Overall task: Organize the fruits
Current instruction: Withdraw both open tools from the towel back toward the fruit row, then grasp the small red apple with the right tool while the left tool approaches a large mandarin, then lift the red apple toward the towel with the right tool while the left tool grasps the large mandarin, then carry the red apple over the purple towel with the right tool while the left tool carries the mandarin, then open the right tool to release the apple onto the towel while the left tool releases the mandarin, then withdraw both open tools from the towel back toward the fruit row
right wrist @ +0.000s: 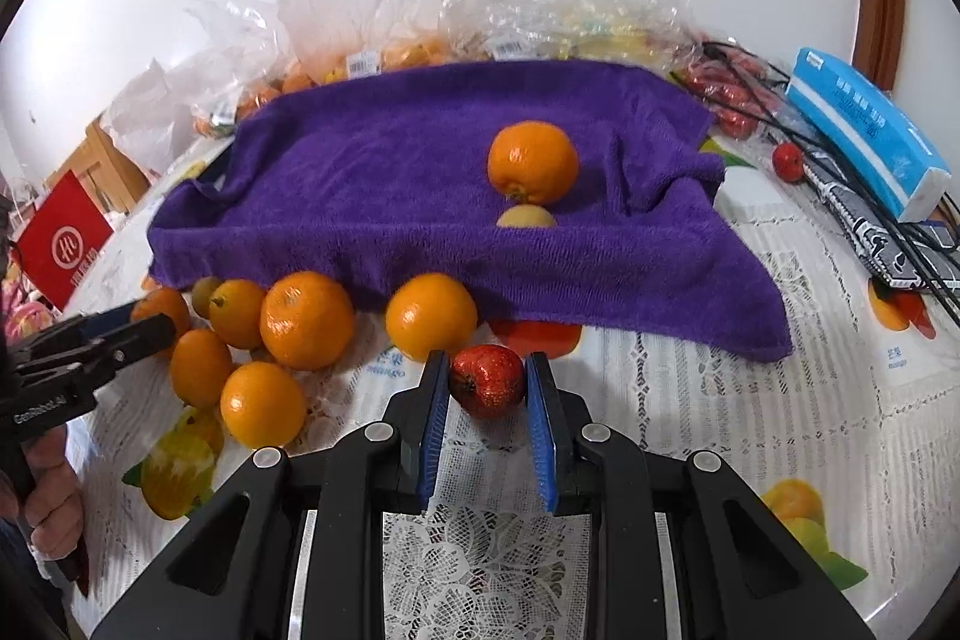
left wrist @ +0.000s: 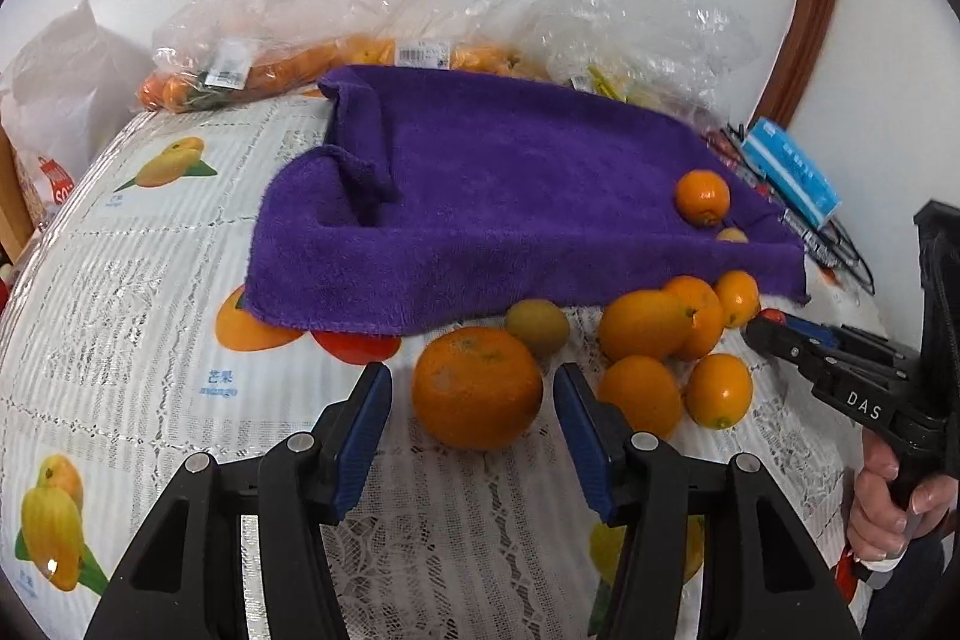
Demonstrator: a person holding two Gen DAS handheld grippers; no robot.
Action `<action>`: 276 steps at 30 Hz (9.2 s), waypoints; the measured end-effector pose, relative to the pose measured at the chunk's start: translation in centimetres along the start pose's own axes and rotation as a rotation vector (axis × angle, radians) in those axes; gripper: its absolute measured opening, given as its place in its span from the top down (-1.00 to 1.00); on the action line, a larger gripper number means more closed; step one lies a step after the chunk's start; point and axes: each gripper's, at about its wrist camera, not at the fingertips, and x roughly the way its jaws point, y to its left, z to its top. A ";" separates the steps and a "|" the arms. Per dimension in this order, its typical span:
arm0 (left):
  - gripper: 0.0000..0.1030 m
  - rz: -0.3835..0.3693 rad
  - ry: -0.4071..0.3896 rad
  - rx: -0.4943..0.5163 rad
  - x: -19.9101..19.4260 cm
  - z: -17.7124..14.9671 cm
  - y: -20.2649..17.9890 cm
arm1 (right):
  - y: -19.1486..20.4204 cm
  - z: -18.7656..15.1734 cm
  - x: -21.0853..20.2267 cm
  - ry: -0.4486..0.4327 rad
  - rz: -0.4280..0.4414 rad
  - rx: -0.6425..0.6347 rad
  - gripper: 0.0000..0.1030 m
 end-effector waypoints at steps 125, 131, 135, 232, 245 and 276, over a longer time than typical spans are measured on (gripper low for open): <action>0.36 -0.067 -0.191 -0.043 -4.9 4.3 -0.6 | 3.5 3.1 -6.6 -0.212 0.134 -0.062 0.52; 0.36 -0.064 -0.208 -0.082 -2.7 6.6 0.3 | 3.3 6.6 -5.7 -0.238 0.092 -0.059 0.52; 0.36 -0.032 -0.232 -0.104 -1.4 8.5 0.5 | 3.4 9.2 -4.1 -0.236 0.096 -0.055 0.52; 0.06 -0.018 -0.191 -0.101 3.1 8.5 1.1 | 2.6 7.3 1.6 -0.199 0.032 -0.068 0.15; 0.00 -0.010 -0.220 -0.094 2.2 8.2 0.5 | 3.7 6.8 0.1 -0.241 0.052 -0.095 0.15; -0.20 0.044 -0.185 -0.174 -2.7 0.8 2.6 | 0.8 0.5 -0.4 -0.071 0.033 0.110 0.07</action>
